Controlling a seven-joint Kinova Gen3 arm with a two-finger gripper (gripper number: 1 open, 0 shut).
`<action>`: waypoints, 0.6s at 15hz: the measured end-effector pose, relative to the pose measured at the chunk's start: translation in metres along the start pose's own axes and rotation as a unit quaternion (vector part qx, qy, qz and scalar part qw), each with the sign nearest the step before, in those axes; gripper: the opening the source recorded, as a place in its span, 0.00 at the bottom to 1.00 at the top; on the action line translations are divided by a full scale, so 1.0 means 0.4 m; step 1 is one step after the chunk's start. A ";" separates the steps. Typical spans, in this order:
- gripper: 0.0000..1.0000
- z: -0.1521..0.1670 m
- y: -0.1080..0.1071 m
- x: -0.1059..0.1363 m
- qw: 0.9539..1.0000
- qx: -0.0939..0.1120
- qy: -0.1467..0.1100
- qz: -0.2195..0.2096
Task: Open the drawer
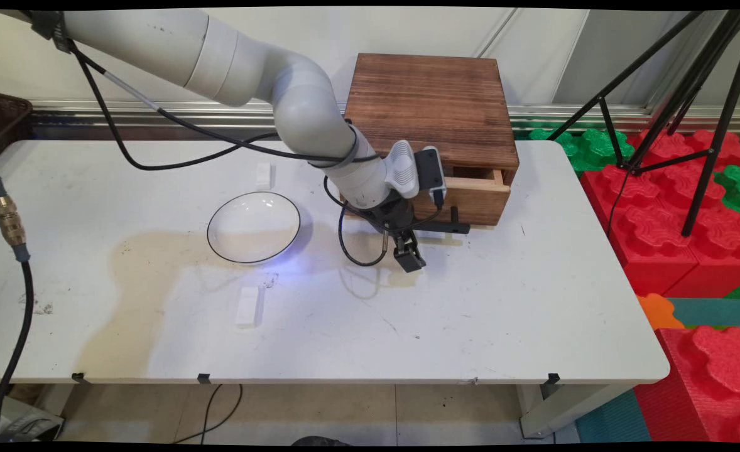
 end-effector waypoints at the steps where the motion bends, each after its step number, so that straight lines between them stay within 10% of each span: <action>1: 1.00 -0.002 0.006 -0.001 1.000 -0.001 0.000 0.001; 9: 1.00 -0.019 0.061 -0.012 1.000 -0.012 -0.002 0.006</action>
